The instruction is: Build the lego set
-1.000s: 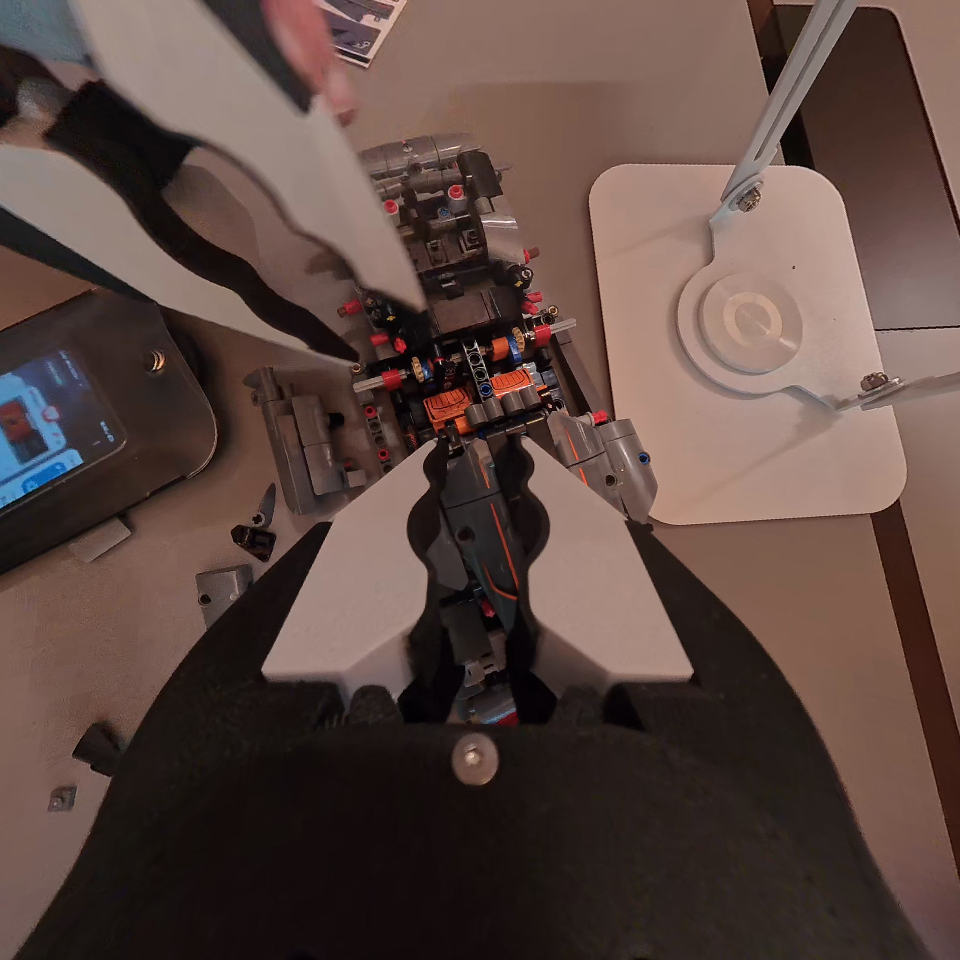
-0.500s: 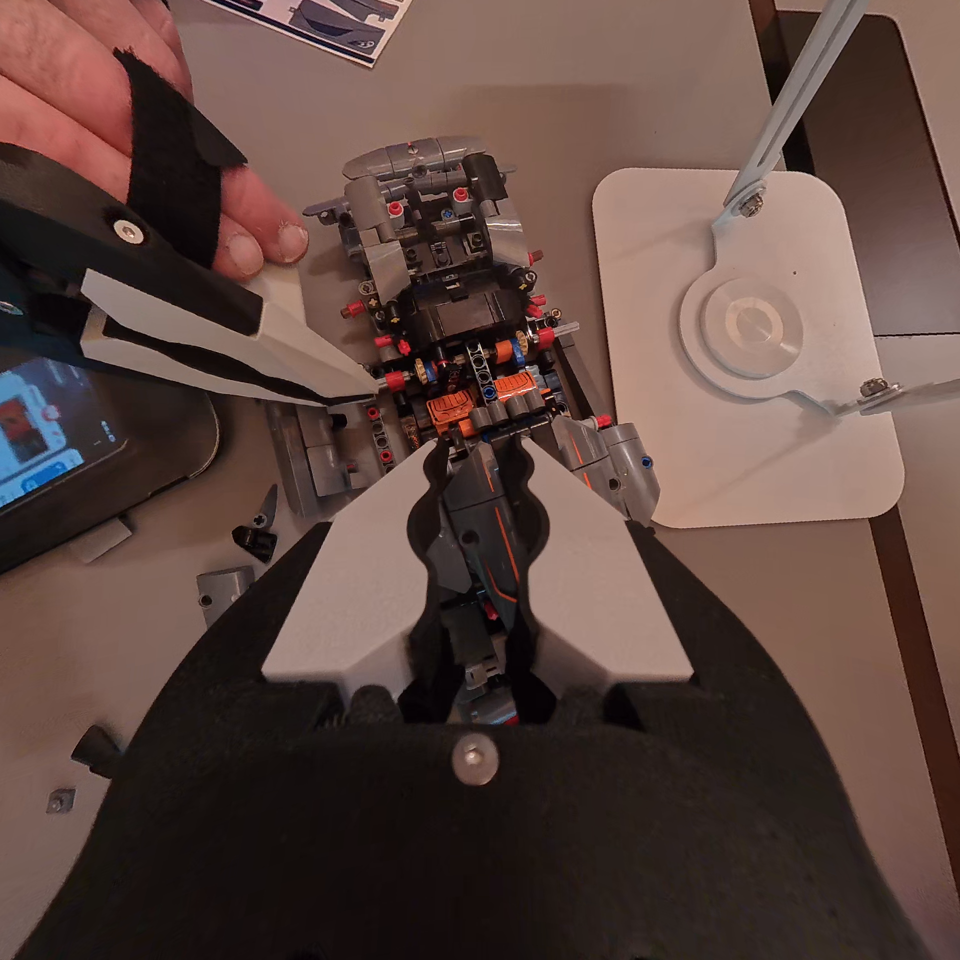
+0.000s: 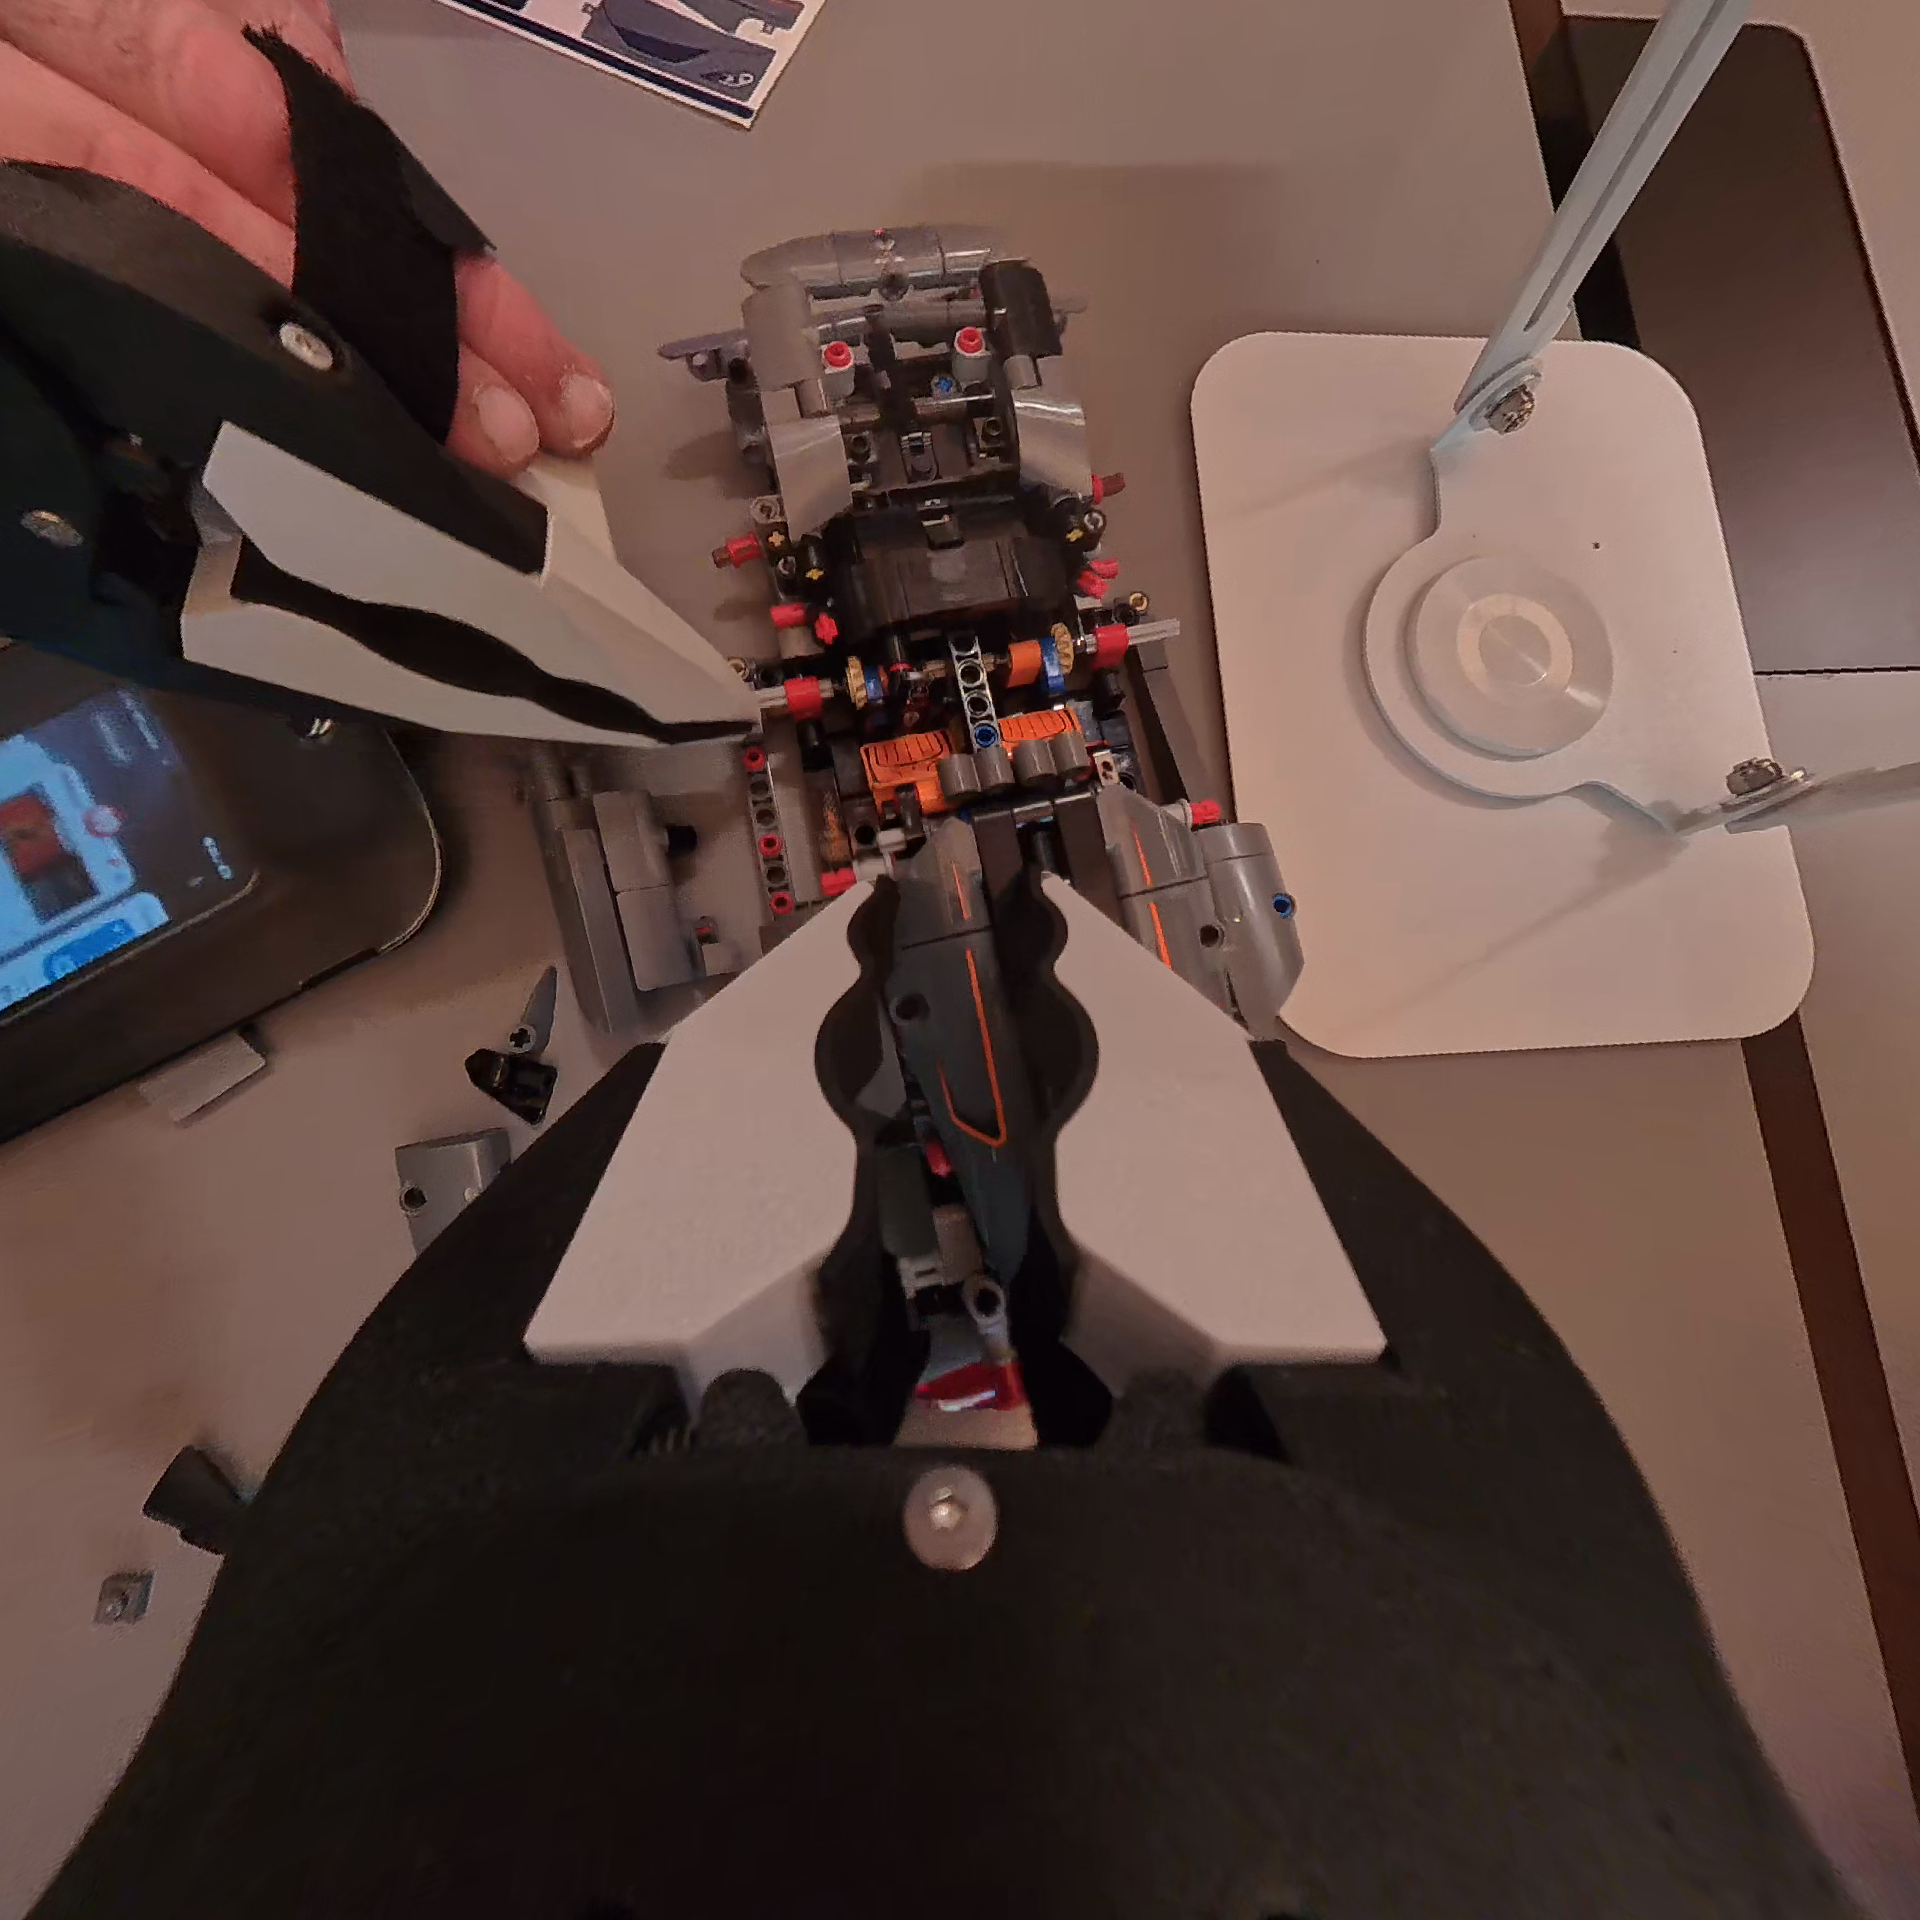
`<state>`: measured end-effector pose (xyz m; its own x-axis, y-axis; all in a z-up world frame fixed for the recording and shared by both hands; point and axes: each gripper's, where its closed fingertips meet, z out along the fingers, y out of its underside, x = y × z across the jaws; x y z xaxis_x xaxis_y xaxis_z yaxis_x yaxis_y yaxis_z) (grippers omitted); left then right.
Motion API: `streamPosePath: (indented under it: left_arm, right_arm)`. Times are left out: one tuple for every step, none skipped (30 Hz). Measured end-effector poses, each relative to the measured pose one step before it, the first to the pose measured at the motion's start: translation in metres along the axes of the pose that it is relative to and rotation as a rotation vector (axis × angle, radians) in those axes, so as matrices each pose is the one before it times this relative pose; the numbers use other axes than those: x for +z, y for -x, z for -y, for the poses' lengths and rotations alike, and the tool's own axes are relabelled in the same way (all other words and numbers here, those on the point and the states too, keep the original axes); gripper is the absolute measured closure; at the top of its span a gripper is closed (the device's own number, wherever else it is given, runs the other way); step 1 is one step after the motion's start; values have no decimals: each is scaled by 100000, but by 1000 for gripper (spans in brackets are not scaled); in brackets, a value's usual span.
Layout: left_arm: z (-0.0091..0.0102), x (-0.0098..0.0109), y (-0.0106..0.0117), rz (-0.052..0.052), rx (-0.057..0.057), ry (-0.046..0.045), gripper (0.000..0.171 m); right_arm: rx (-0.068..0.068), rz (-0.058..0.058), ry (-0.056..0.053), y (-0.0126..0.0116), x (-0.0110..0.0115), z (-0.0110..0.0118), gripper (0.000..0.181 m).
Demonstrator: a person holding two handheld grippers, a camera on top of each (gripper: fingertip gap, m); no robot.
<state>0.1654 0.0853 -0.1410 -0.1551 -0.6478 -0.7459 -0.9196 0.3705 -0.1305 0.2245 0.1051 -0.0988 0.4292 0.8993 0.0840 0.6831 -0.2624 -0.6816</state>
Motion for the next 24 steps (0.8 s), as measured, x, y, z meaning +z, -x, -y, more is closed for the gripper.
streamPosePath:
  left_arm:
    - [-435, 12, 124, 82, -1583, 1179, 171]
    - [-504, 54, 125, 29, -2132, 1436, 171]
    - [-549, 48, 160, 359, -2126, 1661, 171]
    - [-508, 24, 193, 558, -2174, 1521, 171]
    - [-451, 24, 115, -16, -2865, 1289, 171]
    - [-400, 15, 92, -334, -3575, 925, 171]
    - [-366, -2, 67, -518, -3731, 718, 171]
    - [-383, -41, 253, 883, -3210, 764, 170]
    - [-347, -58, 328, 1594, -3007, 492, 168]
    - [-102, -157, 258, 1427, -3424, -878, 164]
    - [-22, -213, 93, 418, -3382, -1278, 165]
    - [-69, -154, 168, 737, -4167, -541, 162]
    - [-52, -75, 116, 385, -4477, -402, 160]
    - [-43, 8, -14, -176, -3888, -264, 160]
    - [14, 95, -308, -1919, -2988, -401, 160]
    - [-17, 176, -434, -2383, -2643, 12, 157]
    - [-20, 207, -178, -600, -2032, 209, 156]
    - [-44, 157, 40, 676, -1203, 209, 157]
    - [-151, 158, 120, 732, -1390, 1136, 158]
    - [-192, 191, -24, -430, -1487, 1489, 159]
    - [-272, 203, 42, 46, -1281, 1956, 160]
    - [-98, 124, 171, 1134, -472, 640, 161]
    - [47, 36, -18, -139, -598, -168, 161]
    - [53, 11, -45, -332, -798, -52, 163]
  right_arm:
    - [-64, -61, 47, 11, 25, -2, 158]
    - [-112, -19, -33, 22, 28, 6, 159]
    - [-66, 9, -8, 33, 24, 16, 159]
    - [-109, -34, -12, 18, 12, 17, 159]
    - [-138, -28, -4, 31, 13, 20, 159]
    - [-96, 6, 3, 26, 18, 8, 159]
    - [-66, -8, 110, 22, 27, -4, 159]
    - [-45, 4, 44, 21, 26, -2, 159]
    - [-101, 8, -108, 35, 22, 21, 159]
    - [-247, -76, -176, 42, 8, 44, 159]
    - [-254, -64, -14, 34, 15, 40, 159]
    - [-250, -30, -18, 44, 6, 31, 160]
    - [-179, -27, -51, 23, 11, 20, 160]
    - [16, 64, 75, 20, 21, -10, 160]
    - [17, 56, 64, 6, 19, -13, 159]
    - [6, -102, 166, -15, 27, -41, 159]
    - [19, -67, 151, -14, 15, -39, 160]
    - [-22, -55, 40, -8, 4, -12, 159]
    - [-38, -62, 21, 6, -16, -1, 160]
    - [-36, -50, -79, -8, -26, 22, 160]
    - [-40, -30, -108, 0, -11, 26, 160]
    - [-47, -8, -15, -1, 0, 16, 160]
    - [-18, -19, 38, -7, 21, -10, 160]
    - [10, 7, 32, -5, 16, -16, 160]
